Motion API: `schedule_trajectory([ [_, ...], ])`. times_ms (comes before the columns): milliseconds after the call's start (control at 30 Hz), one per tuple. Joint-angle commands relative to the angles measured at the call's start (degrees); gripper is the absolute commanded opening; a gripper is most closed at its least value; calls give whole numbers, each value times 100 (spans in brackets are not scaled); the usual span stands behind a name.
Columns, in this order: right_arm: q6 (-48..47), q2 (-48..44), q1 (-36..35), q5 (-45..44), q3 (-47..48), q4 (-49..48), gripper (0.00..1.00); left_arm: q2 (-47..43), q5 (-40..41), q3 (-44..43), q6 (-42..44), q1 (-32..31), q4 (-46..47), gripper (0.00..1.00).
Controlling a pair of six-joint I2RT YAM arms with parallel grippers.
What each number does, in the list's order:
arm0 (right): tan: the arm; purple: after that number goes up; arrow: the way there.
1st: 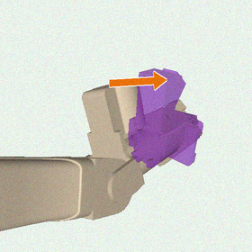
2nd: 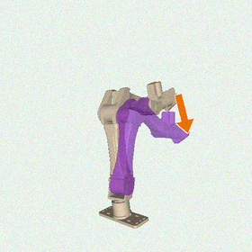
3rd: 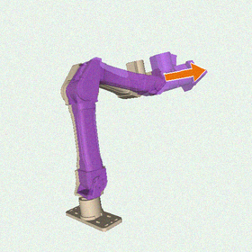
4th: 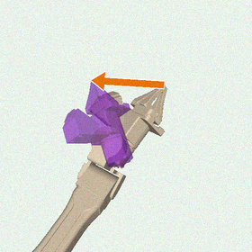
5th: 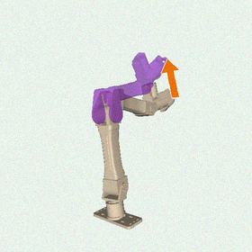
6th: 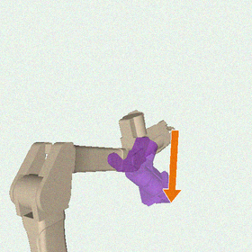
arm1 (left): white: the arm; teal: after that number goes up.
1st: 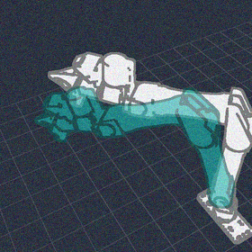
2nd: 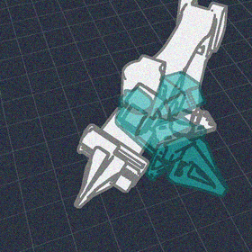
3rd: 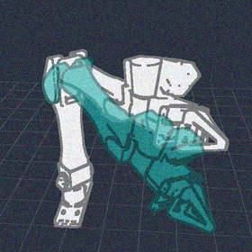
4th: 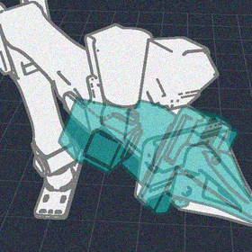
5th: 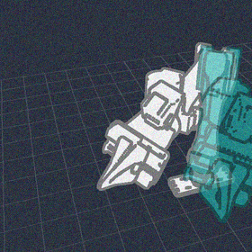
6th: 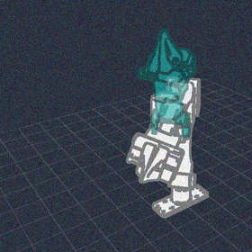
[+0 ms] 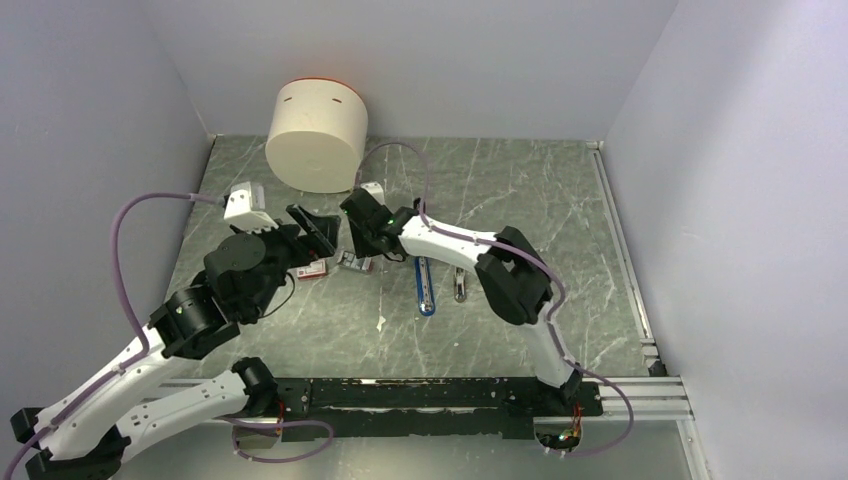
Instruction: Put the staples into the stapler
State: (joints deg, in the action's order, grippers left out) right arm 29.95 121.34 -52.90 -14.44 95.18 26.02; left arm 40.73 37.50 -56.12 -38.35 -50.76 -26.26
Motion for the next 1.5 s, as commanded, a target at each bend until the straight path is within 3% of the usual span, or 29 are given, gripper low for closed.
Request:
schedule_trajectory([
  [0,-327,443,-22,68,622,132,49,-150,212,237,-48,32,7,97],
  [167,-280,1044,-16,-151,1359,618,50,-97,225,294,57,37,74,97],
  [367,-749,1026,-27,344,1231,303,50,84,189,224,149,34,-16,97],
  [567,-1325,796,-46,470,962,30,34,98,128,328,151,32,64,97],
  [967,-1358,1134,-40,346,1319,174,28,242,61,258,151,32,-71,97],
  [1333,-1528,1050,-37,945,1218,-13,28,283,68,270,88,36,-119,97],
  [1467,-1557,1001,-41,1104,1186,-66,22,224,155,250,78,39,-151,97],
])
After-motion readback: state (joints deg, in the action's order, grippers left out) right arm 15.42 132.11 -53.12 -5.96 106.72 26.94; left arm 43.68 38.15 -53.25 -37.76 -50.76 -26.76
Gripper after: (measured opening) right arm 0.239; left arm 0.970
